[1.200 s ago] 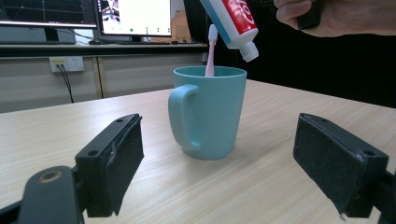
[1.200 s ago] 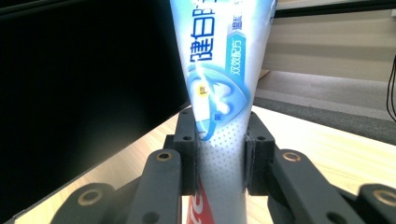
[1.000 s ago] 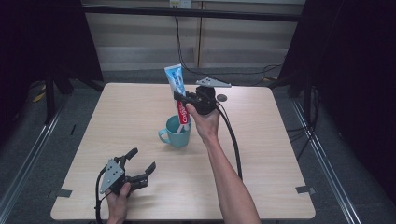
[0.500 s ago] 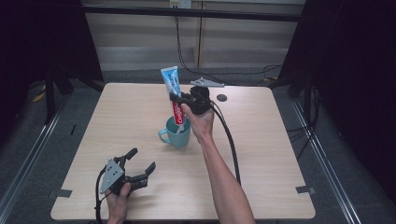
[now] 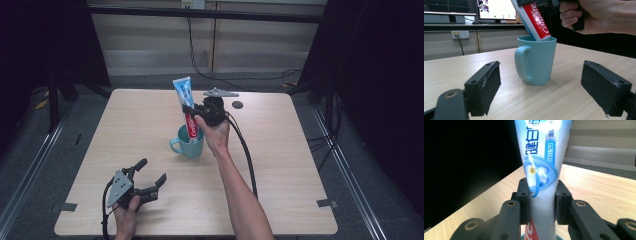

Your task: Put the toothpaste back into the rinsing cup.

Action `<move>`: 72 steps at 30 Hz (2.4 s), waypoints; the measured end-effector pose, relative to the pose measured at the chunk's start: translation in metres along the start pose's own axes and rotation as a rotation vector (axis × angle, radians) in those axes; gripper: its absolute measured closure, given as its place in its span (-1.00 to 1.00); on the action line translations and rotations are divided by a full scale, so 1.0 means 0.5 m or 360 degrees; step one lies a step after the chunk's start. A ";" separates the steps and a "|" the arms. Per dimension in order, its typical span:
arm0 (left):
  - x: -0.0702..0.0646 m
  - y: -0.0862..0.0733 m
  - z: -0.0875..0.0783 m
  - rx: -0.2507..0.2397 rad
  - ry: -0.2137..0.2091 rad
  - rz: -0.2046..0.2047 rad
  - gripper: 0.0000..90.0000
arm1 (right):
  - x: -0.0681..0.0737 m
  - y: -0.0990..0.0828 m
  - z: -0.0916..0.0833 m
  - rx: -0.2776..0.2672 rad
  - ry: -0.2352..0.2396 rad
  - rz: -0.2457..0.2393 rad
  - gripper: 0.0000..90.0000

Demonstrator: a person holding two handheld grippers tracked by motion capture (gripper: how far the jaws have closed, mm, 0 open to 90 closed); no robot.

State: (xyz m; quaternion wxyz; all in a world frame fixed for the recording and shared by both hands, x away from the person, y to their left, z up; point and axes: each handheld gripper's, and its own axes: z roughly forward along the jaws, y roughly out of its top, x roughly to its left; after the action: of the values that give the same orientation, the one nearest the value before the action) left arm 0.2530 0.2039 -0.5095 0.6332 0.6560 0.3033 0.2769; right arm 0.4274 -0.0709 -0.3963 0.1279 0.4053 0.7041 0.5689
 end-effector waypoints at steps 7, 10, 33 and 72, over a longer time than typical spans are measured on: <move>0.000 0.000 0.000 -0.0003 0.0004 -0.0002 -0.64 | -0.001 -0.011 -0.002 0.0038 0.0008 0.0003 0.57; 0.000 0.000 0.000 -0.0001 0.0003 -0.0002 -0.64 | -0.003 -0.017 -0.007 0.0023 0.0021 0.0022 0.56; 0.001 0.000 -0.001 -0.0008 0.0007 -0.0005 -0.65 | -0.011 -0.055 -0.037 0.0068 0.0015 0.0038 0.50; 0.002 0.000 -0.001 -0.0009 0.0006 -0.0003 -0.65 | -0.021 -0.072 -0.082 0.0048 -0.0009 0.0091 -0.33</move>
State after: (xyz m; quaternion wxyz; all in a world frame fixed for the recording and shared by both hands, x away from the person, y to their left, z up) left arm 0.2533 0.2047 -0.5096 0.6347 0.6535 0.3043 0.2783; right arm 0.3923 -0.1080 -0.4188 0.1074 0.4286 0.7005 0.5605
